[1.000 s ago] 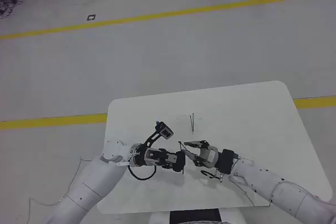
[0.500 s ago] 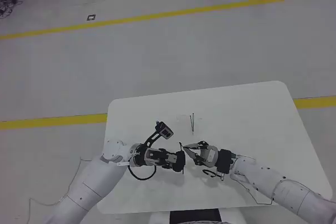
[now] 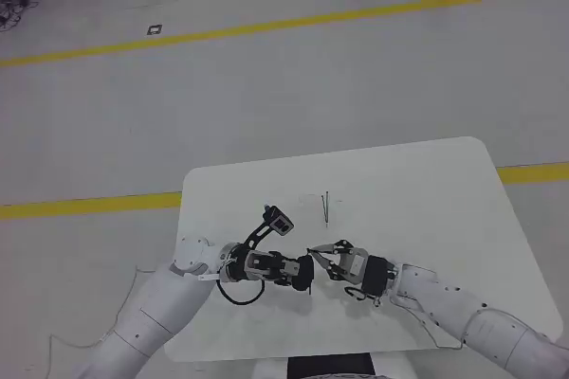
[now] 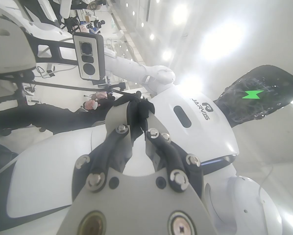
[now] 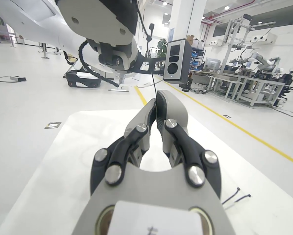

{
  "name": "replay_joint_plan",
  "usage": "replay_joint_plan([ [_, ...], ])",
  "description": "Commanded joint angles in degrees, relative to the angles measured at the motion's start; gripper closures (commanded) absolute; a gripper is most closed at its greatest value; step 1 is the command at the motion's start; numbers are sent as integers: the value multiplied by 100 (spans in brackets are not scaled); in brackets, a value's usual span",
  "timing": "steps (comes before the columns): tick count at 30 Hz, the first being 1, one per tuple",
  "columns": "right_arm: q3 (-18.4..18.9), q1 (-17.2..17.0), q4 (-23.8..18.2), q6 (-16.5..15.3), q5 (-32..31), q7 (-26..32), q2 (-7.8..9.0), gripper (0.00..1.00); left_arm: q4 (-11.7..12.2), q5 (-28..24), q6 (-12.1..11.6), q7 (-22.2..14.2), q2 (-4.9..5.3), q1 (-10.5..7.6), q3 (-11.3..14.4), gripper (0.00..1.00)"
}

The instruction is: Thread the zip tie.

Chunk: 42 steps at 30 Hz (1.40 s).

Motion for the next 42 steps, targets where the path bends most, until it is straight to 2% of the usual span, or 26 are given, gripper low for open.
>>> replay_joint_plan([
  [1, 40, -37, -25, 17, -64, 53, 0, 100, 0, 0, 0, 0, 0, 0, 0, 100],
  [16, 324, -264, -78, -44, -192, 235, -23, 100, 0, 0, 0, 0, 0, 0, 0, 100],
  [18, 388, -337, -48, -64, -91, 273, -20, 62, 0, 0, 0, 0, 0, 0, 0, 100],
  [19, 425, -372, -16, -62, -39, 289, -16, 24, 0, 0, 0, 0, 0, 0, 0, 100],
  [20, 477, -420, 13, -36, 18, 314, -11, 0, 0, 0, 0, 0, 0, 0, 0, 100],
  [25, 753, -666, 73, 97, 224, 236, 42, 0, 0, 0, 0, 0, 0, 0, 0, 100],
  [31, 1037, -900, -3, 46, 298, 135, 107, 0, 0, 0, 0, 0, 0, 0, 0, 100],
  [36, 1128, -977, -59, -11, 391, 200, 93, 0, 0, 0, 0, 0, 0, 0, 0, 100],
  [37, 1135, -980, -56, -39, 439, 193, 84, 0, -63, -27, 26, 69, -9, 18, 17, 100],
  [39, 1147, -981, -27, -53, 498, 201, 70, 0, -149, -317, 19, -91, -29, 64, 30, 100],
  [42, 1147, -981, -27, -53, 498, 201, 70, 0, -295, -633, -13, -91, -39, 76, 140, 100],
])
